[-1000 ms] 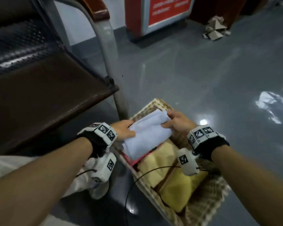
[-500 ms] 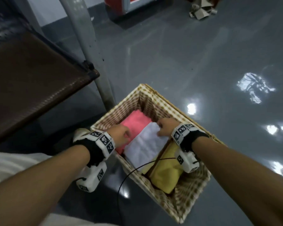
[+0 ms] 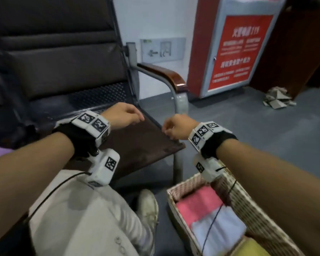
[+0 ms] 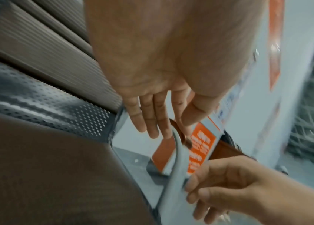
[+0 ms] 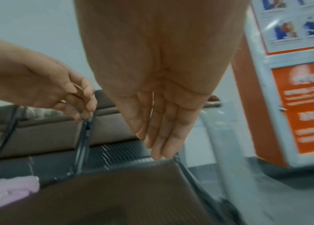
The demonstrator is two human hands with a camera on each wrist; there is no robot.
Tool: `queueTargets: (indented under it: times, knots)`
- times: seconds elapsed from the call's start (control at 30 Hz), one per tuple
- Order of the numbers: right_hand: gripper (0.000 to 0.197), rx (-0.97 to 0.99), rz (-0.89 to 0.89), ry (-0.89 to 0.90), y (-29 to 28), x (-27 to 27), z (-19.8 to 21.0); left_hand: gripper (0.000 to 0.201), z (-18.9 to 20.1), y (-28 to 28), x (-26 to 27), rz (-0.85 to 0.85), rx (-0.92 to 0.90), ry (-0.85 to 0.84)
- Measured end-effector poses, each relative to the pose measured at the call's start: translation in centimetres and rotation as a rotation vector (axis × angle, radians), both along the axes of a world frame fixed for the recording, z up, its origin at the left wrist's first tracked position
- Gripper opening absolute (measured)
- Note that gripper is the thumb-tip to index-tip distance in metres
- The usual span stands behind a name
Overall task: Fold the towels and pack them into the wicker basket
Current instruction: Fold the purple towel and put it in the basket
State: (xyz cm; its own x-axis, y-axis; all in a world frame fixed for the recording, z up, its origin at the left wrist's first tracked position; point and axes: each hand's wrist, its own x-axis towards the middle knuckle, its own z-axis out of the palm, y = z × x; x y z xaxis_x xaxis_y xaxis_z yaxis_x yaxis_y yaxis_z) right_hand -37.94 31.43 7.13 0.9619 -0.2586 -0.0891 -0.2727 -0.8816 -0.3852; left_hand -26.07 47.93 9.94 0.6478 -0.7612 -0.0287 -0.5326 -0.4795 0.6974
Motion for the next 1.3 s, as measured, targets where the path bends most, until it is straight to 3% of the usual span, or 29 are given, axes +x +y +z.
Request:
queueTargets:
  times: [0.13, 0.23, 0.47, 0.67, 0.9, 1.03, 1.13, 1.2, 1.3]
  knots:
    - [0.017, -0.018, 0.146, -0.074, 6.3, 7.8, 4.1, 0.013, 3.4, 7.4, 4.7, 0.192, -0.095, 0.017]
    - [0.017, -0.072, 0.263, -0.048, 11.1, 13.1, 5.4, 0.011, 3.8, 14.1, 8.2, 0.276, -0.060, 0.017]
    - [0.017, -0.136, 0.545, 0.006, 24.3, 23.4, 5.1, 0.011, -0.7, 30.0, 13.4, 0.513, 0.005, 0.041]
    - [0.019, -0.098, 0.728, 0.020, 34.8, 29.6, 0.0, 0.016, -5.3, 39.7, 15.8, 0.692, 0.085, 0.039]
    - [0.032, -0.115, 0.819, 0.060, 41.9, 34.9, -8.6, 0.030, -11.3, 45.3, 17.8, 0.658, 0.546, -0.002]
    - [0.037, -0.206, 0.772, 0.105, 43.6, 36.3, -12.1, 0.045, -13.0, 47.0, 18.8, 0.685, 0.584, -0.026]
    - [0.026, -0.327, 0.760, 0.030, 44.0, 36.5, -13.2, 0.050, -13.9, 47.2, 18.9, 0.696, 0.634, -0.022]
    - [0.026, -0.359, 0.765, -0.021, 44.1, 36.3, -13.0, 0.041, -14.4, 47.2, 18.8, 0.696, 0.699, -0.047]
    - [0.025, -0.118, 0.697, -0.046, 43.4, 35.9, -11.4, 0.029, -14.1, 47.5, 18.5, 0.740, 0.772, -0.102]
